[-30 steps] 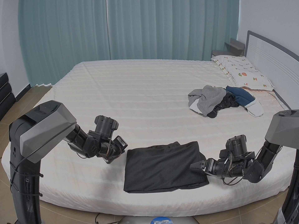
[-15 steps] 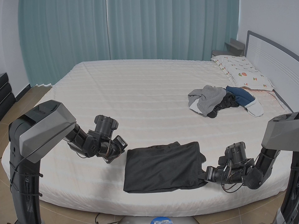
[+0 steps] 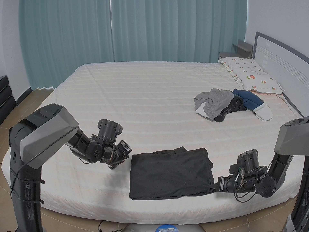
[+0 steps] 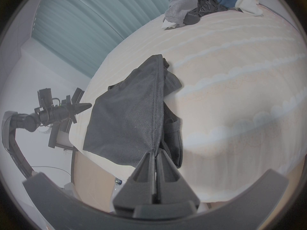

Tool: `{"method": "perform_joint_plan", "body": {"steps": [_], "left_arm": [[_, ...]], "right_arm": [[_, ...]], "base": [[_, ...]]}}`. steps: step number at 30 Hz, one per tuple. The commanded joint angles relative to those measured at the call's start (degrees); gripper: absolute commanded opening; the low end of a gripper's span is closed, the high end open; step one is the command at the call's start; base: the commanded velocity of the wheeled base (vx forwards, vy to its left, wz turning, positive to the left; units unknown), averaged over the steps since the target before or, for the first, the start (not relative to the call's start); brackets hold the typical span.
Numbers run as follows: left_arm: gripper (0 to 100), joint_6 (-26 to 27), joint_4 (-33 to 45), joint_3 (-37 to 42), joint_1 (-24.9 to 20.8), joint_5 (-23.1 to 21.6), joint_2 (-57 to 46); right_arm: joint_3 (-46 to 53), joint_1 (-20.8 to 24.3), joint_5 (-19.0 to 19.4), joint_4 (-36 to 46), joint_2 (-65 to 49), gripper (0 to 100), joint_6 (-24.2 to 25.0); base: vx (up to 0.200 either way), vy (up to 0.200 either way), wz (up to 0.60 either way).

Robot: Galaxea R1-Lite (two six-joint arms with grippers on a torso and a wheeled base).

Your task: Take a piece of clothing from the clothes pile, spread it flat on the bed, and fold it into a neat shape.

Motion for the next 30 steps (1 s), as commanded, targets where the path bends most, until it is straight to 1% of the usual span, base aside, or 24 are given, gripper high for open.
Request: {"method": "perform_joint_plan", "body": {"steps": [1, 7, 8, 10, 13, 16, 19, 24, 25, 27, 28, 29, 30], "left_arm": [[0, 0.0, 0.0, -0.1, 0.0, 0.0, 0.0], [0, -0.1, 0.0, -0.4, 0.0, 0.0, 0.2], [0, -0.1, 0.0, -0.4, 0.0, 0.0, 0.2], [0, -0.1, 0.0, -0.4, 0.0, 0.1, 0.2], [0, -0.1, -0.1, -0.6, 0.0, 0.1, 0.3], [0, -0.1, -0.2, -0.7, -0.1, 0.1, 0.3], [0, -0.2, -0.1, -0.9, -0.3, 0.1, 0.2], [0, -0.4, -0.6, -1.0, -0.4, 0.2, -0.2], [0, -0.5, -0.6, -0.9, -0.3, 0.2, -0.2], [0, -0.5, -0.7, -1.0, -0.4, 0.2, -0.1], [0, -0.5, -0.7, -1.0, -0.4, 0.2, -0.1], [0, -0.5, -0.6, -1.3, -0.5, 0.2, 0.0], [0, -0.7, -0.6, -1.3, -0.5, 0.2, 0.0]], "right_arm": [[1.1, -0.3, 0.0, -0.1, 0.0, 0, -1.2], [1.4, -0.3, 0.0, -0.6, 0.2, 0, -1.6], [1.5, -0.3, -0.1, -0.6, 0.2, 100, -1.8], [1.4, -0.3, -0.8, -0.6, 0.2, 100, -2.3], [0.8, -0.9, -2.7, -0.7, -0.6, 100, -2.8], [0.0, -1.6, -2.5, -0.6, -2.7, 100, -2.6], [-4.3, -1.8, -2.8, -0.7, -1.7, 100, -1.4], [-11.4, -1.8, -2.9, -1.4, 3.9, 100, 3.5], [-12.0, -1.8, -2.9, -1.5, 4.0, 100, 3.8], [-16.3, -1.9, -3.4, -2.0, 6.0, 100, 7.5], [-16.3, -1.9, -3.4, -2.0, 6.0, 100, 7.5], [-18.7, -1.9, -4.1, -2.0, 7.8, 100, 8.9], [-19.9, -2.0, -4.5, -2.1, 8.9, 100, 9.0]], "base": [[0.0, 0.0, 0.0], [0.0, 0.0, 0.0], [0.0, 0.0, 0.0], [0.0, 0.0, 0.0], [0.0, 0.0, 0.0], [0.0, 0.0, 0.0], [0.0, 0.0, 0.0], [0.0, 0.0, 0.0], [0.0, 0.0, 0.0], [0.0, 0.0, 0.0], [0.0, 0.0, 0.0], [0.0, 0.0, 0.0], [0.0, 0.0, 0.0]]}}
